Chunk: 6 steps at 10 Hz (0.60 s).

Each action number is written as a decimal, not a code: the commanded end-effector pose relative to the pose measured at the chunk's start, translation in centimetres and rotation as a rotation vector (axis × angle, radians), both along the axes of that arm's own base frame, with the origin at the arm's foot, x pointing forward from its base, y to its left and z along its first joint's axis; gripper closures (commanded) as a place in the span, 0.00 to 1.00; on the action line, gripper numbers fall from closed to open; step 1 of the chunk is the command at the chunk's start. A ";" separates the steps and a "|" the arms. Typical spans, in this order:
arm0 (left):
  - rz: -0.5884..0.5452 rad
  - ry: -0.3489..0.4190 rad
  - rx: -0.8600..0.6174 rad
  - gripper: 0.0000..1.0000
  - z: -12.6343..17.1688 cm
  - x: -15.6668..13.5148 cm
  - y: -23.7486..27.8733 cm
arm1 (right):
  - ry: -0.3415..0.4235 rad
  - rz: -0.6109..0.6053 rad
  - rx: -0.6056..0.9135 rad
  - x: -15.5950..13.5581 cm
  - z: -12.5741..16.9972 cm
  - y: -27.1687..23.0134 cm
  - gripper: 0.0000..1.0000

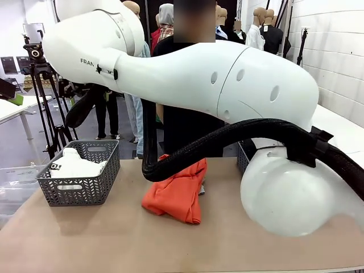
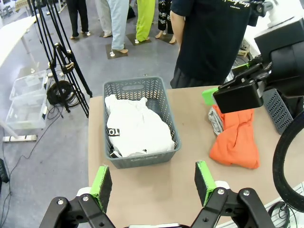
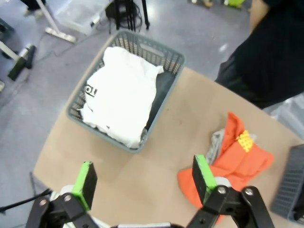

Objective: Sort the tops and bottoms.
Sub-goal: Lift clothes from the center of the table with your left hand.

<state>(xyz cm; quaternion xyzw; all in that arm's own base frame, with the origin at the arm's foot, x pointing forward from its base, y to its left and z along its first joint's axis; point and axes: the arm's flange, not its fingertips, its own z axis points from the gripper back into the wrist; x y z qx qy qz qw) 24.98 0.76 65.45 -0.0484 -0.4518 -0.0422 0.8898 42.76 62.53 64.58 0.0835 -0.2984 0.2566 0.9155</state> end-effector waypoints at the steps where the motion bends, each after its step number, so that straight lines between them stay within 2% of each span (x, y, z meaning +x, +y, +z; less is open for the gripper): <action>1: 0.001 -0.003 0.003 0.09 0.0 0.0 0.1 | -0.003 -0.009 0.011 -0.2 0.6 -0.2 0.00; 2: 0.001 -0.003 0.003 0.09 0.0 0.0 0.1 | 0.106 0.064 -0.105 1.9 -0.2 -2.1 0.00; 3: 0.001 -0.003 0.003 0.09 0.0 0.0 0.1 | 0.184 0.014 -0.091 2.6 -0.3 -7.7 0.00; 4: 0.001 -0.003 0.003 0.09 0.0 0.0 0.1 | 0.285 -0.042 -0.015 1.0 -0.4 -15.4 0.00; 6: 0.001 -0.003 0.003 0.09 0.0 0.0 0.1 | 0.417 -0.051 0.067 -4.5 -3.0 -25.5 0.00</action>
